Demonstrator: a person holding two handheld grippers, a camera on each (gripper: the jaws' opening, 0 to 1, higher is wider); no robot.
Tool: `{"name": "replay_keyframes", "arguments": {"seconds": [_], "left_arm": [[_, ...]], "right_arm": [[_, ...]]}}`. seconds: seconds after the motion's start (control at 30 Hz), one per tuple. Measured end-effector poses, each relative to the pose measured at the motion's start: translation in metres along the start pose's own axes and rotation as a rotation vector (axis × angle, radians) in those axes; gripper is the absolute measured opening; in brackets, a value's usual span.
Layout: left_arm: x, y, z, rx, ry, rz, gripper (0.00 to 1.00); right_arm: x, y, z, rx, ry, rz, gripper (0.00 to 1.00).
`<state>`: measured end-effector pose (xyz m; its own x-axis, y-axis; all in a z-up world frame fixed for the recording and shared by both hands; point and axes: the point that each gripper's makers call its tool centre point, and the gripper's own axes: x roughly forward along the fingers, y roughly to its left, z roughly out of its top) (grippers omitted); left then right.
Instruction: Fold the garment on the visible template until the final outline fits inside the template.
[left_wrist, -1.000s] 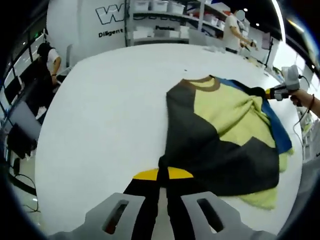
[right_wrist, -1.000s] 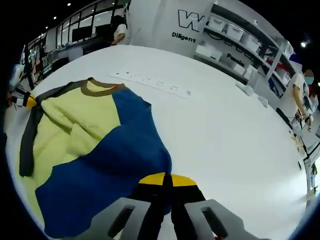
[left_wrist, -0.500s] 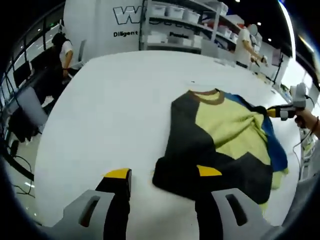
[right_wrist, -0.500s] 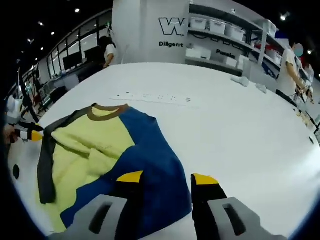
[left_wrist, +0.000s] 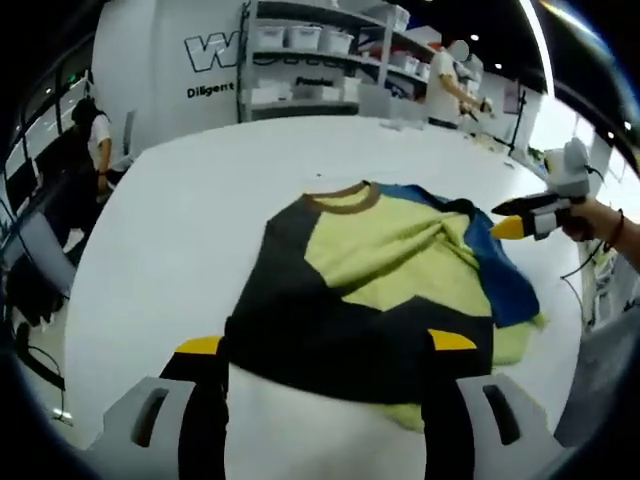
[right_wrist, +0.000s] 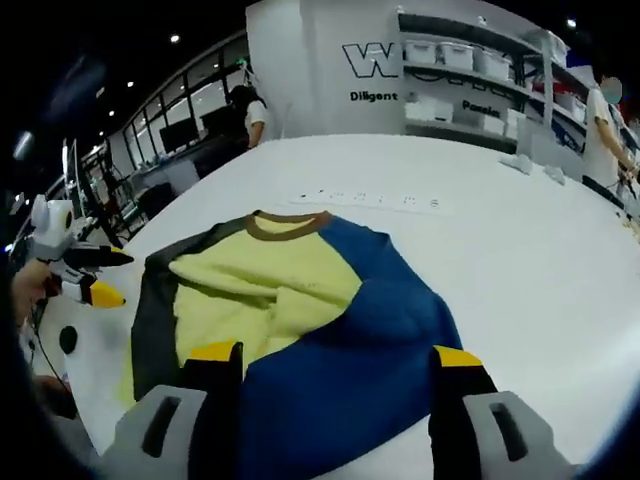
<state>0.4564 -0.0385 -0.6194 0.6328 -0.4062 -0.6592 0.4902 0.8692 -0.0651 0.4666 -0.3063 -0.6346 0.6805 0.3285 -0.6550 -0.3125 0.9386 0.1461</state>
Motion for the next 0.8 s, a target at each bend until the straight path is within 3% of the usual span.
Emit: {"name": "replay_keyframes", "arguments": {"seconds": [0.37, 0.63, 0.8], "left_arm": [[-0.012, -0.045, -0.004, 0.062, -0.034, -0.074, 0.84], [-0.015, -0.068, -0.018, 0.108, -0.054, -0.094, 0.74], [-0.013, -0.086, -0.024, 0.087, -0.052, -0.132, 0.7]], "right_arm": [[-0.014, 0.044, -0.018, -0.067, 0.013, 0.116, 0.86], [-0.029, 0.065, -0.031, -0.081, 0.017, 0.189, 0.82], [-0.034, 0.072, -0.046, -0.128, 0.036, 0.199, 0.78]]}}
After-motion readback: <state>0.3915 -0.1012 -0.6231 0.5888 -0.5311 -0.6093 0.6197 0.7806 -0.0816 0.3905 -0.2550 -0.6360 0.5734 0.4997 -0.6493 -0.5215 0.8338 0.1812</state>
